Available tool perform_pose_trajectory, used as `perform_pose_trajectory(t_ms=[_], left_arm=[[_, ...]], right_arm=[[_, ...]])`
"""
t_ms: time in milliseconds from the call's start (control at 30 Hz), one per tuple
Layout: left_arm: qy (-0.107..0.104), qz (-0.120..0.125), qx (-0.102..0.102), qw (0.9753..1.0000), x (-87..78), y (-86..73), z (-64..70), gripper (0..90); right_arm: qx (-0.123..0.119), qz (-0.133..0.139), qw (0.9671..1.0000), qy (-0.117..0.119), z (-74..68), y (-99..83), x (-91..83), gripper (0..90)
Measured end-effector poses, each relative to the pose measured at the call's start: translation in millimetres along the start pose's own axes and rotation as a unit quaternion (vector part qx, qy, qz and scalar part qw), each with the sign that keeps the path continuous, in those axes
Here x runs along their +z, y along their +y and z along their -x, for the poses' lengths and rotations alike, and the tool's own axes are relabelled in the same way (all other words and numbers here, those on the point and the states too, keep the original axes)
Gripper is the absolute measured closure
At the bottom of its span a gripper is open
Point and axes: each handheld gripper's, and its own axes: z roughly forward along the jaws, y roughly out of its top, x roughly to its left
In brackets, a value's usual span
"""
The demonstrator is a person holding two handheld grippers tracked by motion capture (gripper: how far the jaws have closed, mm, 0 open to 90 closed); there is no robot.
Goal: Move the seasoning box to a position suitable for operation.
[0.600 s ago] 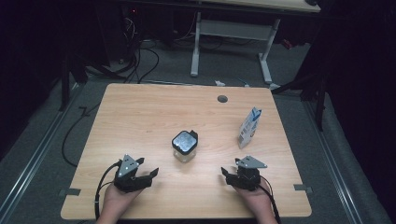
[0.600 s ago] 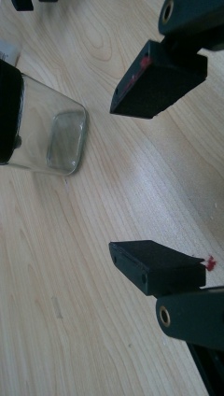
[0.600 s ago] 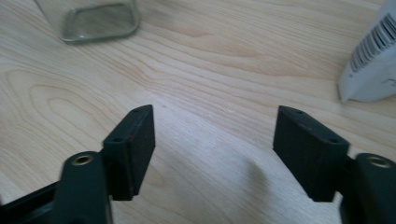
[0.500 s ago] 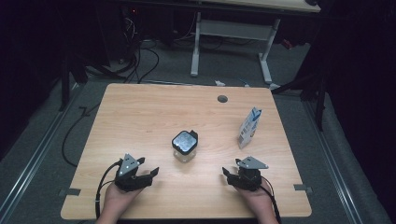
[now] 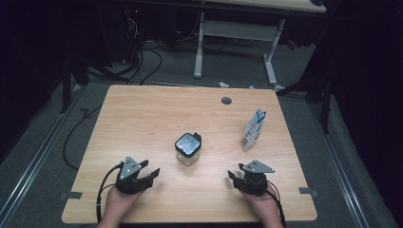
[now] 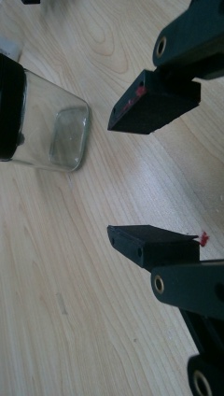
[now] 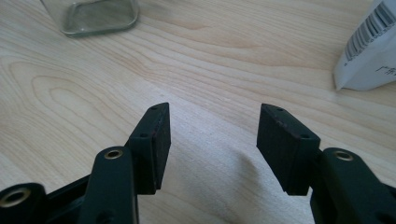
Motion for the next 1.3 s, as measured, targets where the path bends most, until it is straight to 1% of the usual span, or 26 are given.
perform_pose_trajectory(t_ms=[67,100,133,167,300,367,433,467,500,567,600,667,800,867,967,1033,1100,1133,1167,1200,1267,1300], left_arm=[[0.002,-0.002,0.003,1.0000,0.0,0.3,0.0,43.0],[0.002,-0.009,0.002,1.0000,0.0,2.3,0.0,43.0],[0.000,-0.011,-0.002,0.9999,-0.1,3.2,-0.2,43.0],[-0.002,-0.012,-0.006,0.9999,0.2,3.6,-0.5,42.9],[0.001,-0.019,-0.019,0.9996,2.4,2.3,-2.0,40.5],[0.004,-0.023,-0.020,0.9995,2.8,2.5,-2.1,38.7],[0.000,-0.020,-0.022,0.9996,2.9,3.1,-2.6,38.2],[0.000,-0.020,-0.022,0.9996,2.9,3.1,-2.6,38.2],[0.001,-0.021,-0.019,0.9996,2.8,2.7,-2.5,38.3],[-0.001,-0.022,-0.019,0.9996,3.7,1.8,-2.7,38.0],[0.000,-0.023,-0.019,0.9995,4.1,1.7,-2.8,37.5],[0.000,-0.023,-0.019,0.9995,4.2,2.1,-2.6,36.7],[0.002,-0.020,-0.018,0.9996,3.9,3.7,-1.7,35.7],[0.005,-0.020,-0.015,0.9997,4.0,4.2,-1.1,35.4],[0.011,-0.020,0.000,0.9997,5.1,6.6,2.1,34.8],[0.013,-0.016,0.004,0.9998,5.8,7.6,4.3,35.2],[0.013,-0.013,0.006,0.9998,6.6,8.6,5.9,37.1],[0.011,-0.012,0.006,0.9998,6.8,9.0,6.0,41.4],[0.011,-0.010,0.005,0.9999,7.4,9.3,5.7,41.4],[0.010,-0.008,0.003,0.9999,8.7,10.0,5.1,43.3],[0.008,-0.009,0.000,0.9999,12.1,11.8,3.9,47.4],[0.006,-0.012,0.001,0.9999,13.5,12.6,3.2,47.4]], right_arm=[[-0.003,0.002,1.0000,0.001,-1.2,0.4,-0.7,45.8],[-0.006,0.006,1.0000,0.004,-1.6,0.6,-0.8,45.8],[-0.004,0.009,0.9999,0.013,-1.7,1.1,-1.3,45.9],[-0.003,0.012,0.9998,0.018,-1.8,1.4,-1.3,46.2],[-0.001,0.015,0.9997,0.017,-3.1,1.4,-2.3,46.9],[-0.001,0.023,0.9995,0.020,-3.0,1.2,-2.8,47.7],[0.000,0.032,0.9992,0.023,-2.8,1.7,-4.2,49.3],[0.002,0.037,0.9990,0.025,-2.8,1.6,-5.2,52.9],[0.000,0.043,0.9987,0.026,-3.1,0.8,-6.2,53.8],[-0.013,0.055,0.9980,0.027,-3.9,0.2,-7.6,53.9],[-0.021,0.055,0.9979,0.027,-4.4,0.0,-8.1,54.2],[-0.029,0.051,0.9980,0.022,-5.1,-0.2,-8.4,54.5],[-0.034,0.048,0.9981,0.021,-5.0,-0.2,-8.0,54.1],[-0.033,0.045,0.9982,0.021,-5.2,-0.3,-7.4,53.9],[-0.029,0.043,0.9984,0.024,-5.7,-0.3,-6.8,53.6],[-0.035,0.042,0.9983,0.021,-6.8,-0.6,-6.1,53.1],[-0.030,0.040,0.9985,0.021,-7.7,-0.6,-5.0,52.3],[-0.031,0.039,0.9985,0.024,-8.3,-0.3,-4.2,52.3],[-0.031,0.039,0.9985,0.024,-8.3,-0.3,-4.2,52.3],[-0.031,0.038,0.9985,0.024,-8.7,-0.1,-4.3,52.3],[-0.034,0.036,0.9985,0.024,-9.9,0.6,-3.1,50.8],[-0.034,0.036,0.9985,0.024,-9.9,0.6,-3.1,50.8]])
